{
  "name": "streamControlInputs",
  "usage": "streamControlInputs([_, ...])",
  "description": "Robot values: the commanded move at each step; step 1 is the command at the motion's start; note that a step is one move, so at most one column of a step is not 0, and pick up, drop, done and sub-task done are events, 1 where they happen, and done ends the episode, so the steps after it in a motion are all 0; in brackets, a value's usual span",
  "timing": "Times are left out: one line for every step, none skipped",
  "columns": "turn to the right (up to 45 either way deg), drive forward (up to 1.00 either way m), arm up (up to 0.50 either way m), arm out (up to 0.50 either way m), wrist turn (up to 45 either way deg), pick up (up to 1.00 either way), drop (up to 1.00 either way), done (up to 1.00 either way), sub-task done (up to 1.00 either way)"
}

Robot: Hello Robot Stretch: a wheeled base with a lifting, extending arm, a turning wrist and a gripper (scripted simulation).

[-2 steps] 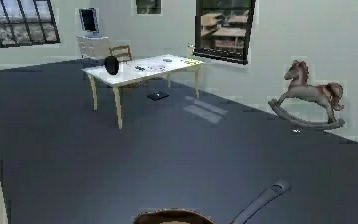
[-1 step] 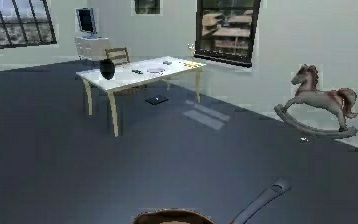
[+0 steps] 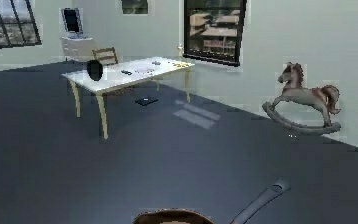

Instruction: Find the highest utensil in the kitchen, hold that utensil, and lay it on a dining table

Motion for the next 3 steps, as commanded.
streamControlInputs([0.0, 1.0, 0.0, 0.0, 0.0, 0.0, 0.0, 0.0, 0.0])
streamControlInputs([0.0, 1.0, 0.0, 0.0, 0.0, 0.0, 0.0, 0.0, 0.0])
streamControlInputs([3.0, 0.0, 0.0, 0.0, 0.0, 0.0, 0.0, 0.0, 0.0])
